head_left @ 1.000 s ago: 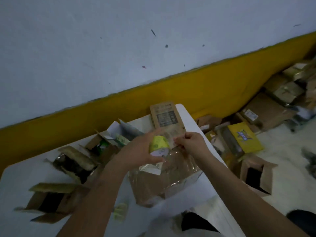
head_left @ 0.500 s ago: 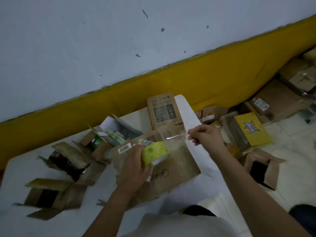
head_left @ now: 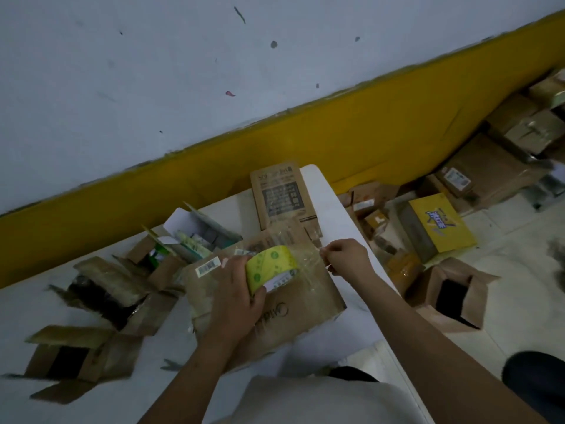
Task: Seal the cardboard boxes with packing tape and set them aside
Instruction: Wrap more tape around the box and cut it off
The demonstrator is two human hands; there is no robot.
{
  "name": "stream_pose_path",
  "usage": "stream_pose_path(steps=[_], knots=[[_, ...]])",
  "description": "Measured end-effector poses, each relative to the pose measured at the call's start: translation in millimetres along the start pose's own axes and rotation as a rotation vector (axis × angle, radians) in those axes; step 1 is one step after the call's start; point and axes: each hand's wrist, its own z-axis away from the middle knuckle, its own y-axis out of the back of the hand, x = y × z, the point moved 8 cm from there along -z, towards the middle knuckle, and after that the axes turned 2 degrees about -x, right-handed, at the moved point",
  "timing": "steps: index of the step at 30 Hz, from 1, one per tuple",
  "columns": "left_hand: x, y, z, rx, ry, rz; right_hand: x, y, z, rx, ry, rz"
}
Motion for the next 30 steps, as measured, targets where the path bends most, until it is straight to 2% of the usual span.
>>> stream_pose_path(steps=[3,5,6,8,11,13,15,17,22,25,27,30], knots=[[-1,0,-2,0.011,-0.002,0.006,-13,-2,3,0.079,0.043,0.362],[1,1,-3,0.015,-0.021,0.027,-4,-1,-1,0.063,0.004,0.565],[1,1,-3,0.014,-0.027,0.028,2,0,-4,0.051,-0.013,0.581],[-1,1,-3,0.011,-0.032,0.028,1,5,-7,0.049,0.025,0.412],[-2,1,-5,0.029,-0.054,0.001,-37,10,1,0.187,0.244,0.19],[-1,1,-4,0.027,-0.073,-0.009,-63,-4,7,0.188,0.36,0.138],[0,-2,-4,0.0,-0.088,-0.013,-70,-33,4,0.08,0.389,0.209],[0,-5,-7,-0.019,-0.085,-0.027,-60,-50,-4,0.005,0.302,0.36],[11,-9,-11,-0.002,0.141,0.339,-60,-46,-9,0.065,0.268,0.405],[25,7,-15,0.027,0.053,0.473,-61,-47,-8,0.103,0.303,0.502],[15,38,-8,0.006,-0.087,0.28,-61,-41,-4,0.191,0.296,0.521],[-9,84,28,-0.017,-0.347,-0.434,-67,-46,4,0.228,0.318,0.552]])
